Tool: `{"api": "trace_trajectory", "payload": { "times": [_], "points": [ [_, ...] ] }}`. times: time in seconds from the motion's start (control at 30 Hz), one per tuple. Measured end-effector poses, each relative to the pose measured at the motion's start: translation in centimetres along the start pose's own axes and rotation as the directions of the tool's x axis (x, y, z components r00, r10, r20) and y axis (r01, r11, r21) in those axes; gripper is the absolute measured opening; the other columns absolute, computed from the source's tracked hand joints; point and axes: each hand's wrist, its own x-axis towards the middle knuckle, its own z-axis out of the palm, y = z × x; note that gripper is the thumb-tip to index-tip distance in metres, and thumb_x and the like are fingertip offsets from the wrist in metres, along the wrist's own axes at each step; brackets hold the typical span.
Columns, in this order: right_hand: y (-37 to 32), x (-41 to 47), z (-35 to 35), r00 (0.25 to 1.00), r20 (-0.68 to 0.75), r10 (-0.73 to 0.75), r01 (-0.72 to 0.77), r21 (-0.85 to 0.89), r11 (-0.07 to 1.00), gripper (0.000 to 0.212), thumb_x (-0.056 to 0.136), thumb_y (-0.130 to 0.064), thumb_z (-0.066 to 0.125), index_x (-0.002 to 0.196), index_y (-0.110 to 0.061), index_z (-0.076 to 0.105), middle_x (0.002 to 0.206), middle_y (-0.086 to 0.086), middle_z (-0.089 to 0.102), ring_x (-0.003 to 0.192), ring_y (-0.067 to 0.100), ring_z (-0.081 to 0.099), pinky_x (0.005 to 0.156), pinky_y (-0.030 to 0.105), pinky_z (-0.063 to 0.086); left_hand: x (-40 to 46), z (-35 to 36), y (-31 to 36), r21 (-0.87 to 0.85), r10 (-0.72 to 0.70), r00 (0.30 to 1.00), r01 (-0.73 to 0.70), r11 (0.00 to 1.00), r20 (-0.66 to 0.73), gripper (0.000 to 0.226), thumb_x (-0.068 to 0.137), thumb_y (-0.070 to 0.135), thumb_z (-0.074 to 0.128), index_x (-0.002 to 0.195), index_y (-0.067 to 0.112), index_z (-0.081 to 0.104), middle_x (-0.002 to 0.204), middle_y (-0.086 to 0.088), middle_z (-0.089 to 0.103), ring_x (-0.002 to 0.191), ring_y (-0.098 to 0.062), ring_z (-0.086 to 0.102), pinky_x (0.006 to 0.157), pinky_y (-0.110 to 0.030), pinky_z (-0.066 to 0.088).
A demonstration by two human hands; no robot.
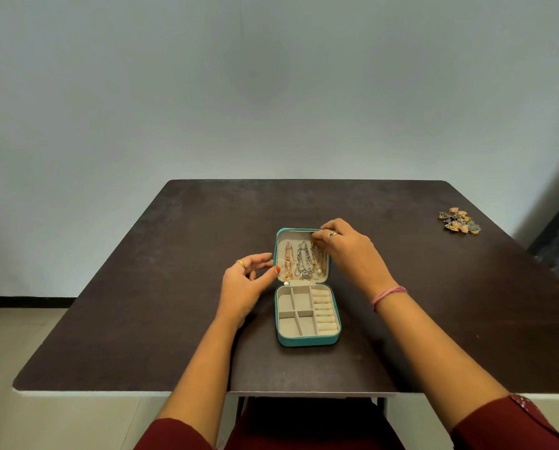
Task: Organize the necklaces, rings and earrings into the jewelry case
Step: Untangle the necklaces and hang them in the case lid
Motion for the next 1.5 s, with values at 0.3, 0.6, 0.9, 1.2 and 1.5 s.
{"api": "trace_trajectory", "payload": {
  "times": [0.3, 0.6, 0.9, 1.2, 1.5],
  "points": [
    [-0.9, 0.4, -1.0, 0.995, -0.073, -0.061, 0.062, 0.008, 0.998, 0.014, 0.088, -0.013, 0.064, 0.102, -0.013, 0.068, 0.104, 0.005, 0.068, 0.089, 0.019, 0.066, 0.074, 0.028, 0.054, 0.1, 0.0, -0.2, -0.022, -0.009, 1.0, 0.009, 1.0, -0.007, 0.023, 0.077, 0.015, 0.077, 0.098, 0.021, 0.069, 0.1, 0.005, 0.073, 0.102, -0.008, 0.066, 0.104, -0.042, 0.044],
    [-0.9, 2.5, -2.6, 0.951, 0.144, 0.275, -0.309, 0.375, 0.874, 0.029, 0.075, -0.012, 0.079, 0.09, -0.019, 0.055, 0.093, -0.001, 0.066, 0.086, 0.011, 0.065, 0.078, 0.027, 0.054, 0.0, -0.1, -0.1, -0.015, -0.014, 1.0, 0.014, 1.0, -0.006, 0.021, 0.076, 0.017, 0.078, 0.095, 0.022, 0.07, 0.098, 0.006, 0.074, 0.101, -0.009, 0.066, 0.101, -0.043, 0.047],
    [-1.0, 3.2, -2.2, 0.732, 0.505, 0.457, -0.656, 0.705, 0.27, 0.039, 0.075, 0.011, 0.067, 0.099, -0.017, 0.055, 0.094, 0.002, 0.07, 0.098, 0.019, 0.062, 0.089, 0.034, 0.045, 0.1, -0.2, -0.1, -0.024, -0.022, 1.0, 0.022, 0.999, -0.005, 0.021, 0.075, 0.016, 0.079, 0.094, 0.021, 0.069, 0.098, 0.005, 0.074, 0.102, -0.008, 0.066, 0.103, -0.044, 0.045],
    [-1.9, 4.0, -1.6, 0.615, 0.678, 0.402, -0.693, 0.708, -0.136, 0.055, 0.077, 0.024, 0.041, 0.108, -0.019, 0.055, 0.101, 0.004, 0.054, 0.091, 0.022, 0.055, 0.064, 0.033, 0.048, 0.1, -0.1, -0.2, -0.033, -0.021, 1.0, 0.02, 0.999, -0.008, 0.022, 0.074, 0.015, 0.08, 0.094, 0.019, 0.07, 0.098, 0.004, 0.073, 0.1, -0.008, 0.065, 0.104, -0.041, 0.044],
    [-1.8, 2.5, -0.5, 0.76, 0.513, 0.399, -0.557, 0.83, -0.008, 0.044, 0.086, 0.013, 0.05, 0.12, -0.014, 0.055, 0.118, 0.008, 0.061, 0.101, 0.021, 0.061, 0.076, 0.03, 0.053, 0.1, 0.0, -0.3, 0.034, -0.037, 0.999, 0.038, 0.999, -0.013, 0.021, 0.076, 0.021, 0.078, 0.095, 0.019, 0.07, 0.072, 0.003, 0.064, 0.059, -0.009, 0.04, 0.054, -0.023, 0.041]
  ]
}}
